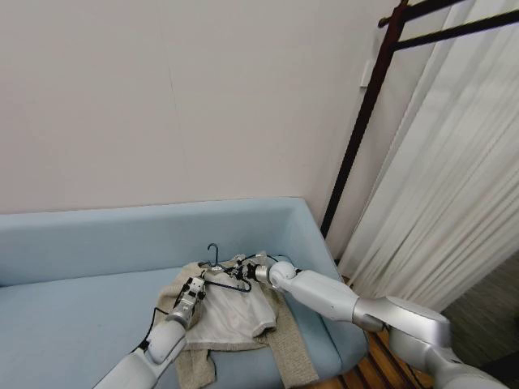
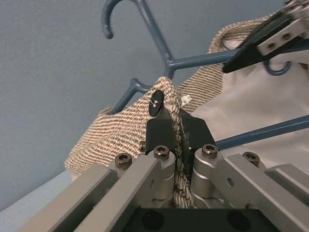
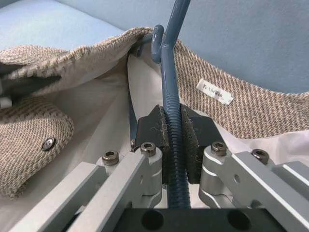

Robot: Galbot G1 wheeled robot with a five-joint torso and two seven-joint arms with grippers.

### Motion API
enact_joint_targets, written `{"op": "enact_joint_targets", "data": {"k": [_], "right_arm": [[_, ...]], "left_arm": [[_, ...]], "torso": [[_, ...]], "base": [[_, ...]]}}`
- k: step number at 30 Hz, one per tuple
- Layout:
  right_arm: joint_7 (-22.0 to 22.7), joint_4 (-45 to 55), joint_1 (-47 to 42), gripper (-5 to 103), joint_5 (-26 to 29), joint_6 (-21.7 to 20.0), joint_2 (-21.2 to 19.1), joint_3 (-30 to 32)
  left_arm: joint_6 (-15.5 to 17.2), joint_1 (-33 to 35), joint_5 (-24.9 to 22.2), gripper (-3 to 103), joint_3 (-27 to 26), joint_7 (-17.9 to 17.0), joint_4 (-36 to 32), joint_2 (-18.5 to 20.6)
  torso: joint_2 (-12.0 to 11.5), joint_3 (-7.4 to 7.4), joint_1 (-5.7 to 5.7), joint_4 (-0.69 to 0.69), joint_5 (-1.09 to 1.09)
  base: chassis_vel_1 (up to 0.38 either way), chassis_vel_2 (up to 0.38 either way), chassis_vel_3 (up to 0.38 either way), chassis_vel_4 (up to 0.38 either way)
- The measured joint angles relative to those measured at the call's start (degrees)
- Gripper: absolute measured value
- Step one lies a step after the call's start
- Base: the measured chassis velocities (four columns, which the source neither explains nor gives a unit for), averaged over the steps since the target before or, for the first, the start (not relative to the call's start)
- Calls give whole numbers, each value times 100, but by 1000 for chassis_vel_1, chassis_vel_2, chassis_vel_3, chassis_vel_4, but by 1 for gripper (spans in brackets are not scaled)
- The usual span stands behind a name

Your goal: Pick up the clothes from the sofa and hang them on the clothes hanger.

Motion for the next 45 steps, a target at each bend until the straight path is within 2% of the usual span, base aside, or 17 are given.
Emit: {"op": "enact_joint_targets", "data": {"k": [7,13,22,26,29,30,31,34,35,38,41,43,44,45], "right_arm": [[-374,-792,75,8,-246,10,520,13],[-422,-1109,121,8,-499,54,804,22],[-611,-1556,175,8,-1563,523,1204,14],[-539,-1858,156,8,-2004,675,1435,127],[-174,-1940,67,8,-2237,742,1538,193],[-174,-1940,67,8,-2237,742,1538,193],[-5,-1888,41,4,-2265,736,1528,195],[502,-1705,-13,15,-2274,682,1422,204],[502,-1705,-13,15,-2274,682,1422,204],[904,-1567,-23,31,-2244,678,1282,235],[1024,-1459,-23,36,-2231,678,1178,261],[1277,-1248,-31,47,-2138,628,1027,301],[1710,-888,-54,57,-1893,349,714,385],[1795,-812,-56,63,-1817,261,625,427]], "left_arm": [[-19,18,55,2,27,-40,-145,-22],[5,18,56,2,4,-67,-356,42],[66,-149,55,2,54,-47,-333,16],[111,-169,-4,2,137,-30,-200,-26],[202,-215,-163,2,201,9,64,-100],[202,-215,-163,2,201,9,64,-100],[231,-233,-204,2,204,38,141,-118],[346,-291,-368,2,224,146,322,-149],[346,-291,-368,2,224,146,322,-149],[496,-350,-509,2,251,257,396,-162],[565,-364,-544,2,271,301,395,-169],[595,-371,-550,2,289,338,391,-169],[649,-328,-540,2,286,451,358,-147],[661,-298,-534,2,277,483,344,-132]], "torso": [[0,0,0,2,0],[0,0,0,3,-1],[0,0,0,1,0],[0,0,0,4,0],[0,1,0,4,0],[0,1,0,4,0],[0,1,0,4,0],[0,1,0,4,1],[0,1,0,4,1],[0,1,0,2,2],[0,1,0,1,2],[0,0,0,2,2],[0,0,0,3,2],[0,0,0,2,1]], "base": [[0,0,0,0],[0,0,0,0],[0,0,0,0],[0,0,0,0],[0,0,0,0],[0,0,0,0],[0,0,0,0],[0,0,0,0],[0,0,0,0],[0,0,0,0],[0,0,0,0],[0,0,0,0],[0,0,0,0],[0,0,0,0]]}}
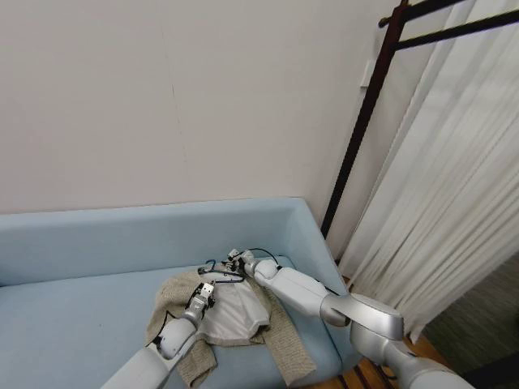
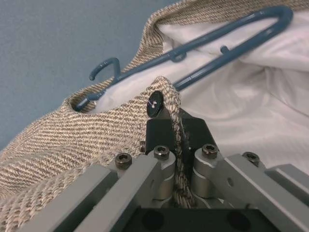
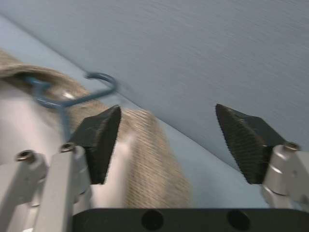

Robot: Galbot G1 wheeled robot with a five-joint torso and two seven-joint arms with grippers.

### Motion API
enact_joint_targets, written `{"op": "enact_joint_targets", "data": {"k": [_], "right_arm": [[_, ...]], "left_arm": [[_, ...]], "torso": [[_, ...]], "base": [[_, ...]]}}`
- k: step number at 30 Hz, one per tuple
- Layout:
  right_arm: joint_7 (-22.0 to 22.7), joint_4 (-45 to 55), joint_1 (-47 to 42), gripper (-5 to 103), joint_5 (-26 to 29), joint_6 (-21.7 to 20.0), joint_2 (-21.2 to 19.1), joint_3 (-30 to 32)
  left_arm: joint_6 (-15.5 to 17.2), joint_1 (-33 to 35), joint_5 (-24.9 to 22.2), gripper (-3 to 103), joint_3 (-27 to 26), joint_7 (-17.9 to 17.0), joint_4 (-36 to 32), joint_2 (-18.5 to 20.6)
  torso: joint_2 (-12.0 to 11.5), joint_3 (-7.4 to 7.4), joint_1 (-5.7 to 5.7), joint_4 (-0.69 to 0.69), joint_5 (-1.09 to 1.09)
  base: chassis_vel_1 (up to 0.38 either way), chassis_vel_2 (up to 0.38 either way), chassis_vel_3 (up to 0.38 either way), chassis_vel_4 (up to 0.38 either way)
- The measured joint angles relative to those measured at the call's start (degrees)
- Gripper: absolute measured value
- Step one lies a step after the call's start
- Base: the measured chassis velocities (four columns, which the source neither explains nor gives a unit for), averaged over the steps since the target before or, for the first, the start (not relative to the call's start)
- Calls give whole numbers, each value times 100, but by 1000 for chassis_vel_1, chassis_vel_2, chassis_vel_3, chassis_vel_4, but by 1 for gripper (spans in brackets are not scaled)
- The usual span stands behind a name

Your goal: Pick up the clothes from the sofa and hang them on the clothes hanger.

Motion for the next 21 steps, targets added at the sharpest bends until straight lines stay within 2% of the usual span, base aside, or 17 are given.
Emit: {"op": "enact_joint_targets", "data": {"k": [1,2,4,5,6,7,10,14,19,20,21], "right_arm": [[100,109,-7,68,131,-139,-132,71],[100,109,-7,68,131,-139,-132,71],[259,275,-34,80,408,-421,-350,220],[348,365,-64,80,601,-569,-441,292],[430,470,-105,85,832,-718,-522,362],[430,470,-105,85,832,-718,-522,362],[580,743,-260,98,1466,-1240,-760,615],[597,975,-466,100,1865,-1505,-964,768],[602,1152,-683,100,2053,-1537,-1071,854],[616,1154,-715,103,2050,-1537,-1072,848],[625,1139,-736,100,2044,-1515,-1067,828]], "left_arm": [[19,43,12,2,-20,65,-19,26],[19,43,12,2,-20,65,-19,26],[31,99,55,2,-51,167,-25,54],[31,113,77,2,-62,193,-12,56],[30,117,92,2,-68,203,10,54],[30,117,92,2,-68,203,10,54],[27,95,102,2,-74,213,52,33],[25,35,105,2,-65,231,89,12],[25,-21,105,2,-57,237,148,-16],[25,-27,105,2,-55,237,154,-20],[24,-29,105,2,-54,237,156,-22]], "torso": [[0,0,0,-1,0],[0,0,0,-1,0],[0,0,0,-1,1],[0,-1,0,-1,0],[0,0,0,-2,0],[0,0,0,-2,0],[0,0,0,0,0],[0,0,0,-1,1],[0,0,0,-1,0],[0,0,0,0,0],[0,0,0,1,0]], "base": [[0,0,0,0],[0,0,0,0],[0,0,0,0],[0,0,0,0],[0,0,0,0],[0,0,0,0],[0,0,0,0],[0,0,0,0],[0,0,0,0],[0,0,0,0],[0,0,0,0]]}}
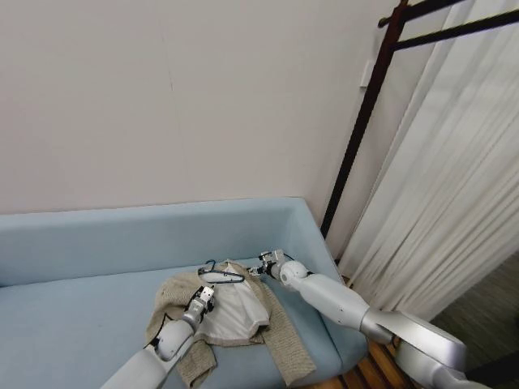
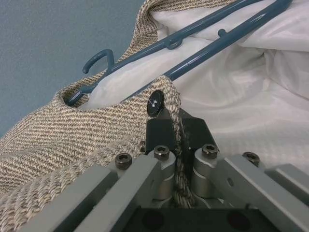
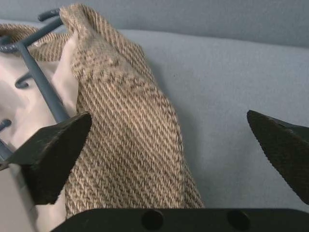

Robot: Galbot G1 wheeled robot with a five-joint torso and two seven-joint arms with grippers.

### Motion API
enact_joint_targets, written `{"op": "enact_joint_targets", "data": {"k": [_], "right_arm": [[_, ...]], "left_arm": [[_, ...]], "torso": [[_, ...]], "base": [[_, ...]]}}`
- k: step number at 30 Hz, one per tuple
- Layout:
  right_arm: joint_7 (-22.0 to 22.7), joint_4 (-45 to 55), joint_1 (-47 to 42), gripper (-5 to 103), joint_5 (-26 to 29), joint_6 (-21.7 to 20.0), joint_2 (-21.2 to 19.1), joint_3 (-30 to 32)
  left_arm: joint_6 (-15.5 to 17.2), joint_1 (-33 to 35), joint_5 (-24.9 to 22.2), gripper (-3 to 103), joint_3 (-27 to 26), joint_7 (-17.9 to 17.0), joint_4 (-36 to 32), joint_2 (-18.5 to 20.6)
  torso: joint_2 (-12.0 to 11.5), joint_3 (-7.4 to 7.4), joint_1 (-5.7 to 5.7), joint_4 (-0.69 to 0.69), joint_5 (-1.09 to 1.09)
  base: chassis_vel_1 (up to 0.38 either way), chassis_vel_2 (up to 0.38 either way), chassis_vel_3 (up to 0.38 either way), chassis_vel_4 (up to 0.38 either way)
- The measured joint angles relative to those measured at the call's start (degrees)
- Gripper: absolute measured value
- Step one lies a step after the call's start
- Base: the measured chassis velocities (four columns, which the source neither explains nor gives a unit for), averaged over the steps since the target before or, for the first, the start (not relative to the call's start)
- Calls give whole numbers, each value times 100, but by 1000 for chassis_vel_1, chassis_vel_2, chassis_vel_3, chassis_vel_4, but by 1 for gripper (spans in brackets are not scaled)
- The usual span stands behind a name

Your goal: Pick up the clothes from the sofa and hang them on the clothes hanger.

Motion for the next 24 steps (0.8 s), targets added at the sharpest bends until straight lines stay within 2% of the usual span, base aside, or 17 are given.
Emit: {"op": "enact_joint_targets", "data": {"k": [1,3,4,5,7,8,11,12,14,15,17,20,23,24], "right_arm": [[18,-32,-23,96,-26,34,15,-12],[29,-48,-33,96,-39,47,24,-12],[79,-109,-65,87,-83,95,64,-11],[107,-156,-81,87,-101,131,93,-10],[119,-239,-98,76,-133,179,143,-2],[119,-239,-98,76,-133,179,143,-2],[102,-384,-106,60,-190,227,231,37],[92,-435,-116,60,-206,236,269,67],[84,-520,-141,49,-224,264,346,128],[84,-520,-141,49,-224,264,346,128],[79,-582,-169,38,-237,328,419,175],[73,-586,-182,32,-241,357,441,180],[74,-562,-192,16,-254,445,442,179],[78,-559,-193,16,-265,496,443,186]], "left_arm": [[0,-3,0,2,1,0,0,-2],[1,-3,0,2,1,0,0,-2],[3,-3,-1,2,2,0,-6,-3],[5,-3,-1,2,1,-1,-15,-3],[6,-2,-2,2,1,-2,-22,-3],[6,-2,-2,2,1,-2,-22,-3],[11,13,-2,2,-4,-6,-53,-9],[14,19,-2,2,-6,-7,-66,-10],[19,31,-2,2,-10,-10,-83,-9],[19,31,-2,2,-10,-10,-83,-9],[19,41,-2,2,-21,-11,-94,-7],[19,49,-2,2,-32,-12,-97,-7],[19,60,0,2,-53,-13,-102,-17],[19,62,0,2,-58,-13,-104,-19]], "torso": [[0,0,0,0,0],[0,0,0,0,0],[0,0,0,0,0],[0,0,0,0,0],[0,0,0,0,0],[0,0,0,0,0],[0,0,0,-1,-1],[0,0,0,-1,-1],[0,0,0,-1,-1],[0,0,0,-1,-1],[0,0,0,0,-1],[0,0,0,0,-1],[0,0,0,-1,-1],[0,0,0,-1,-1]], "base": [[0,0,0,0],[0,0,0,0],[0,0,0,0],[0,0,0,0],[0,0,0,0],[0,0,0,0],[0,0,0,0],[0,0,0,0],[0,0,0,0],[0,0,0,0],[0,0,0,0],[0,0,0,0],[0,0,0,0],[0,0,0,0]]}}
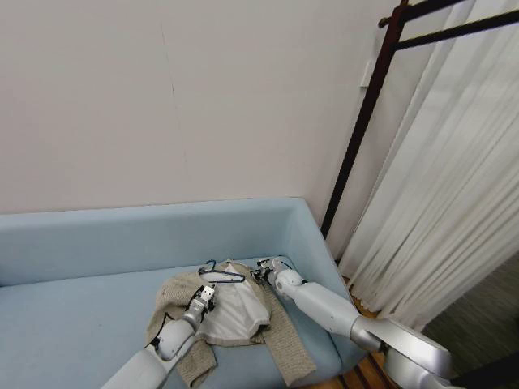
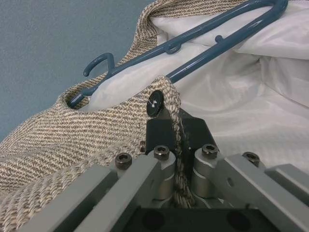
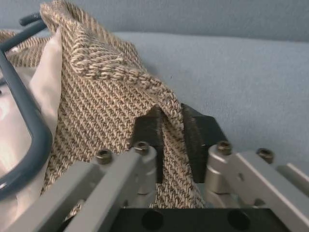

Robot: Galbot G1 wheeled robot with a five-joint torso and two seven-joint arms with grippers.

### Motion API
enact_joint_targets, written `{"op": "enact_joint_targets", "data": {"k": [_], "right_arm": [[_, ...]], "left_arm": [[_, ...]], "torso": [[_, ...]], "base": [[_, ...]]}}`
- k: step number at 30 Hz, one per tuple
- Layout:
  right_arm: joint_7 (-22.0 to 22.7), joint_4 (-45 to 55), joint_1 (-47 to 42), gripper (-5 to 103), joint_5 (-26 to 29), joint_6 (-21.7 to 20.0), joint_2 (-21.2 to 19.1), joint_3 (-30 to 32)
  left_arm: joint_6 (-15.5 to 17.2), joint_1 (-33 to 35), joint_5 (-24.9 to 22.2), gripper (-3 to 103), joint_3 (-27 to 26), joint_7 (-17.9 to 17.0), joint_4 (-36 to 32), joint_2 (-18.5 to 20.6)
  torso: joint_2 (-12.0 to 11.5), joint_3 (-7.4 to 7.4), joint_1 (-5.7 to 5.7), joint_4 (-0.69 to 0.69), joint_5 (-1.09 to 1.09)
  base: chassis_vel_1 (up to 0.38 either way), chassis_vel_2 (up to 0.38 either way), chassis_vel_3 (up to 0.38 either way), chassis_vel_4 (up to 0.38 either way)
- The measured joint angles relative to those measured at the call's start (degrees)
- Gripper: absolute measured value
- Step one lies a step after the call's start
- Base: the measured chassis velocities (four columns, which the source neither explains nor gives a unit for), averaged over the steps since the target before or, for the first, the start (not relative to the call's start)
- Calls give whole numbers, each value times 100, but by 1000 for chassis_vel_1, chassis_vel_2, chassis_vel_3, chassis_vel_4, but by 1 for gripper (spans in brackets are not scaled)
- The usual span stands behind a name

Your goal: Pick up the clothes from the sofa and hang them on the clothes hanger.

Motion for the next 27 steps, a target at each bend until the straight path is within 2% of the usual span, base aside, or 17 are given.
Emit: {"op": "enact_joint_targets", "data": {"k": [5,12,18,20,22,27], "right_arm": [[86,128,34,1,-16,124,-56,99],[571,911,86,0,263,51,-281,307],[601,1652,286,0,375,-250,-617,268],[578,1720,362,0,391,-289,-617,195],[557,1899,521,0,456,-374,-552,-15],[582,2039,648,0,544,-460,-356,-264]], "left_arm": [[-13,5,2,2,-28,0,2,-15],[-31,5,23,2,-36,18,71,-71],[-44,92,40,2,-83,115,203,-86],[-68,112,38,2,-113,141,252,-99],[-299,67,7,2,-153,264,535,-226],[-457,-17,-17,-1,-180,419,810,-438]], "torso": [[0,0,0,1,1],[0,0,0,1,1],[0,0,0,-3,0],[0,0,0,-1,0],[0,0,0,4,0],[0,0,0,1,0]], "base": [[0,0,0,0],[0,0,0,0],[0,0,0,0],[0,0,0,0],[0,0,0,0],[0,0,0,0]]}}
